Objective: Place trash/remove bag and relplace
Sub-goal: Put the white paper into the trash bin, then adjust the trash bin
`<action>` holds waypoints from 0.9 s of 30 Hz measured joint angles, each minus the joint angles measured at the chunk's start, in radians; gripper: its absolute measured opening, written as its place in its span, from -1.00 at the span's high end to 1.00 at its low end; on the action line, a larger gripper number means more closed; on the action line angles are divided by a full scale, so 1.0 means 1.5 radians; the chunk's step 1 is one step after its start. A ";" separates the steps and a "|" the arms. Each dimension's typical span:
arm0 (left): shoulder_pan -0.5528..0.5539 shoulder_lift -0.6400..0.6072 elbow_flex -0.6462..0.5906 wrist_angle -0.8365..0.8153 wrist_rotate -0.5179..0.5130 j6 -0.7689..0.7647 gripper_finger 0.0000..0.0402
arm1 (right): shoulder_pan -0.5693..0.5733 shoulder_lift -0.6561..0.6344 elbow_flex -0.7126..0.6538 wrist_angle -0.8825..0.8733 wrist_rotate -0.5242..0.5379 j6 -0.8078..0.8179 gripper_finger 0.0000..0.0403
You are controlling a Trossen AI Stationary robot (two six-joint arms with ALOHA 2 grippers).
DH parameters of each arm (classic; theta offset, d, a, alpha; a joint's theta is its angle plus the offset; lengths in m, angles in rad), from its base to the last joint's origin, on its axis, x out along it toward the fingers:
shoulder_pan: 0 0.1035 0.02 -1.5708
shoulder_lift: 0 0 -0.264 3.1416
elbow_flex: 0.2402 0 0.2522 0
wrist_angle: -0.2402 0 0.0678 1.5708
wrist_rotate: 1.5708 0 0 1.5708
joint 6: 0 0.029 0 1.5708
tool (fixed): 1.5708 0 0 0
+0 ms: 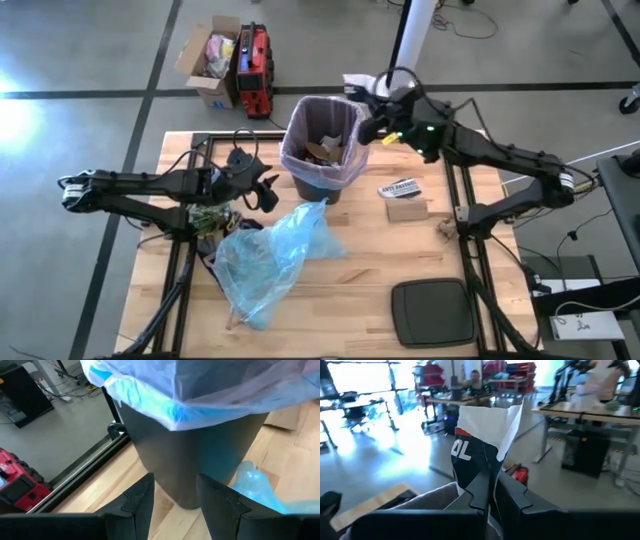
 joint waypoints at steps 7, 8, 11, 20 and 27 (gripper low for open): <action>-0.001 0.005 0.000 0.022 0.007 -0.023 0.33 | -0.001 0.097 0.048 -0.054 -0.042 0.086 0.47; -0.001 0.003 0.000 0.019 0.009 -0.027 0.33 | -0.001 0.104 0.053 -0.063 -0.050 0.088 0.37; -0.001 -0.005 0.000 0.010 0.017 -0.034 0.33 | 0.000 0.112 0.068 -0.063 -0.099 0.092 0.11; 0.001 0.001 0.000 0.001 -0.009 -0.034 0.33 | 0.011 0.042 0.079 -0.110 -0.137 0.001 -0.37; 0.005 0.060 0.000 0.046 -0.016 -0.009 0.33 | 0.035 -0.020 0.077 -0.311 -0.136 -0.035 -0.49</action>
